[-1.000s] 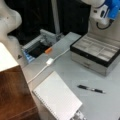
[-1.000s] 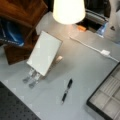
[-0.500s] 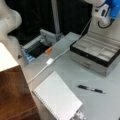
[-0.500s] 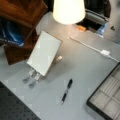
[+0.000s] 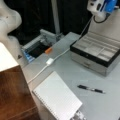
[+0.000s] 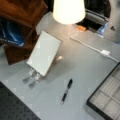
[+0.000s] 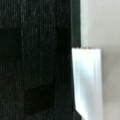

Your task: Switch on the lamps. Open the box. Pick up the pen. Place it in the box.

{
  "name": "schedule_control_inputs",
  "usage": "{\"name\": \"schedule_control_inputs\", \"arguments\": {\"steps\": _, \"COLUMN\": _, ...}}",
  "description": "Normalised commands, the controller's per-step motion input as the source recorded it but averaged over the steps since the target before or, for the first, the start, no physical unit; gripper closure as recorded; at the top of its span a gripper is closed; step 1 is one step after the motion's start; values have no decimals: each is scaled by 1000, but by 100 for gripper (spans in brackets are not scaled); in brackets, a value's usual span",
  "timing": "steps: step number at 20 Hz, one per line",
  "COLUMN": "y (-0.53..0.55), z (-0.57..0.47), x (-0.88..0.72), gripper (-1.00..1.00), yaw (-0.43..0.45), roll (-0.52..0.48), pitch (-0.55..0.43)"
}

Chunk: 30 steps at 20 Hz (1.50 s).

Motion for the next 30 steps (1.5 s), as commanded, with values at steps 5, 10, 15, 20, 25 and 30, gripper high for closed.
{"name": "schedule_control_inputs", "arguments": {"steps": 5, "y": -639, "z": 91, "x": -111, "gripper": -100, "yaw": 254, "roll": -184, "pitch": 155}}
{"name": "schedule_control_inputs", "arguments": {"steps": 10, "y": -516, "z": 65, "x": 12, "gripper": -100, "yaw": 270, "roll": -154, "pitch": 168}}
{"name": "schedule_control_inputs", "arguments": {"steps": 15, "y": -440, "z": 10, "x": 45, "gripper": -100, "yaw": 285, "roll": -153, "pitch": 77}}
{"name": "schedule_control_inputs", "arguments": {"steps": 20, "y": -682, "z": -95, "x": -11, "gripper": -100, "yaw": 319, "roll": -259, "pitch": 35}}
{"name": "schedule_control_inputs", "arguments": {"steps": 25, "y": -685, "z": -95, "x": -18, "gripper": -100, "yaw": 354, "roll": -329, "pitch": 25}}
{"name": "schedule_control_inputs", "arguments": {"steps": 30, "y": -404, "z": -72, "x": 65, "gripper": -100, "yaw": 322, "roll": -356, "pitch": 8}}
